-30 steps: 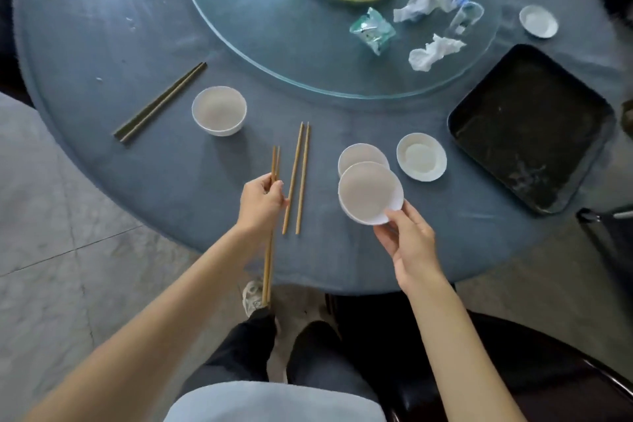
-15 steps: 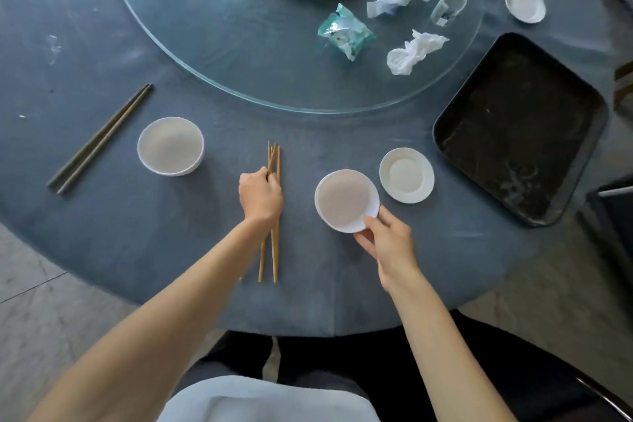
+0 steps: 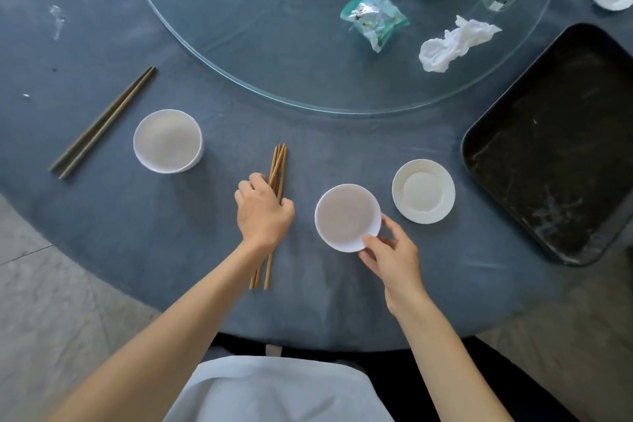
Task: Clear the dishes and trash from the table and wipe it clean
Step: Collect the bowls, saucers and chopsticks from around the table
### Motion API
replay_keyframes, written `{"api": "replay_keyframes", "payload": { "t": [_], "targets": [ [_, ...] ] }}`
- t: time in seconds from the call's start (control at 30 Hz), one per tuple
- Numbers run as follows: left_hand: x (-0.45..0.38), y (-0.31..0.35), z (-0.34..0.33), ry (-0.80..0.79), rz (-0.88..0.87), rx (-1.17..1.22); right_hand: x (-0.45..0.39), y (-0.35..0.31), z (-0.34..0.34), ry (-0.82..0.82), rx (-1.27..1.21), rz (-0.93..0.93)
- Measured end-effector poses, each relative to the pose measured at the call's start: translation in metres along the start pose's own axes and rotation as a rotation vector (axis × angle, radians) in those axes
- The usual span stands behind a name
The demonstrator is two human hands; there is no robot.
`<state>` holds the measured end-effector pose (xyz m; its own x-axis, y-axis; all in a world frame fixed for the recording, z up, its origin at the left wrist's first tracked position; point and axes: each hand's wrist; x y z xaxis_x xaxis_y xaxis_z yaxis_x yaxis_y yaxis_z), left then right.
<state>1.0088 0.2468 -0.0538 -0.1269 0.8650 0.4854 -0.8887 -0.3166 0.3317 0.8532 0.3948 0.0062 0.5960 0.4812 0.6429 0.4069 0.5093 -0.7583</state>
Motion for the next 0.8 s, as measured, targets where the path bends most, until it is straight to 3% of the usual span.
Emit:
{"api": "replay_keyframes", "payload": {
  "t": [0.37,0.6,0.8],
  "targets": [
    [-0.004,0.022,0.005,-0.038,0.022,-0.219,-0.012,-0.007,-0.005,-0.103,-0.058,-0.157],
    [-0.004,0.014,0.009,-0.037,-0.163,-0.409,-0.003,-0.006,-0.015,-0.081,-0.032,-0.12],
    [-0.015,-0.005,0.045,-0.221,-0.18,-0.144,0.012,-0.006,-0.039,-0.052,-0.014,-0.088]
  ]
}}
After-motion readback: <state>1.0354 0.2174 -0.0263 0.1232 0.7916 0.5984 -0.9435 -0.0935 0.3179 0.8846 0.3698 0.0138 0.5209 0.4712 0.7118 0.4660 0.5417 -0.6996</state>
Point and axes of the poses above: each hand's wrist, its own x-axis away from the middle knuckle, its own z-axis out of the back of the hand, y = z × x, and after that the axes turned 11 degrees about z, right-handed
